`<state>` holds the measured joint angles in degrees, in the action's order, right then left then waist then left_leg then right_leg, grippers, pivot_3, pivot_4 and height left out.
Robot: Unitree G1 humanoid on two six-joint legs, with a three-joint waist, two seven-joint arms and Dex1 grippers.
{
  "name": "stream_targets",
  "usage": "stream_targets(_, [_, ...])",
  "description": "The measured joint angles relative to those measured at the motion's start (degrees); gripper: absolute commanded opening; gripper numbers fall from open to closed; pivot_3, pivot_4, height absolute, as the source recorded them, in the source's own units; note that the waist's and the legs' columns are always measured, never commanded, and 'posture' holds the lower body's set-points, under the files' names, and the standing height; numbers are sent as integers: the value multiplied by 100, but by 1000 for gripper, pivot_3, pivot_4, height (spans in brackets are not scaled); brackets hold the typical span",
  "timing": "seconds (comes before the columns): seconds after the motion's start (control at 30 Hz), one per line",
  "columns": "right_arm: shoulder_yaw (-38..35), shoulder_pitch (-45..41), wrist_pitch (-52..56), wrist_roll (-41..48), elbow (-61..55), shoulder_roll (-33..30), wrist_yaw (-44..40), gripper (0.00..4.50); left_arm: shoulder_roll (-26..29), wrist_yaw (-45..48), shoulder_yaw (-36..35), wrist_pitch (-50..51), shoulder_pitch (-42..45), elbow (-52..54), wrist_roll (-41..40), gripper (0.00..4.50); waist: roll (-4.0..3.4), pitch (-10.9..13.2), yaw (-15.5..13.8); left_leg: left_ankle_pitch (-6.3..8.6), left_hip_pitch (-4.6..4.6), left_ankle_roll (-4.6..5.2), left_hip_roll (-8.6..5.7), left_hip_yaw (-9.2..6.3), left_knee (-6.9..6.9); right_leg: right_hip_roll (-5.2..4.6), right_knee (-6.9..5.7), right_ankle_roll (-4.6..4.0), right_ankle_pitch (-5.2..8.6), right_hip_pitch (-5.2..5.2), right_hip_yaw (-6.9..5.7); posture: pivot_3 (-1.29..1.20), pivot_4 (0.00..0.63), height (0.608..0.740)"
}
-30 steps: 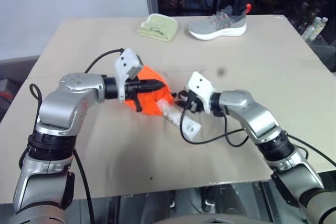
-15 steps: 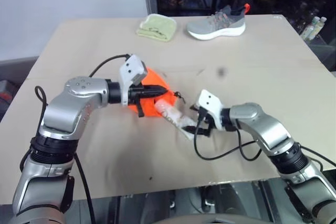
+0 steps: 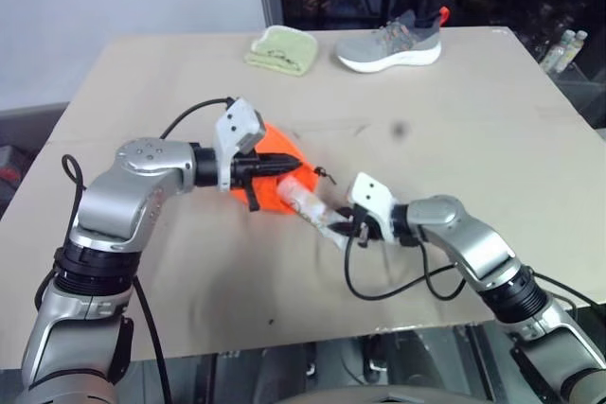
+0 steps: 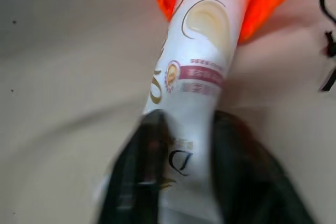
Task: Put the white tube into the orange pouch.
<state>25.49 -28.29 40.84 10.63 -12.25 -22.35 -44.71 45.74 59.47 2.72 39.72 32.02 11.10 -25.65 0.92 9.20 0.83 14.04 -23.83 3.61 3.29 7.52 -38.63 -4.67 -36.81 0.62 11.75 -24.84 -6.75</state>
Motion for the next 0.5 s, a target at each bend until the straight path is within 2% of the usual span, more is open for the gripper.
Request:
stream_targets(0.23, [-594,-228,304,173,236,557,475,16,-5,-58,0,93,-2,8,-41,0,-1,1,-9,-3,-4,-5,-1,-4,2,-1,-1,-2,-1,-2,-3,0,150,740])
stream_targets(0.5, [-577,-584,338,185,564,722,494,16,2,20,208,-86,-32,195,76,0,-1,1,-10,-3,-5,-4,-6,-1,12,-2,5,-9,-5,-3,-1,0,150,740])
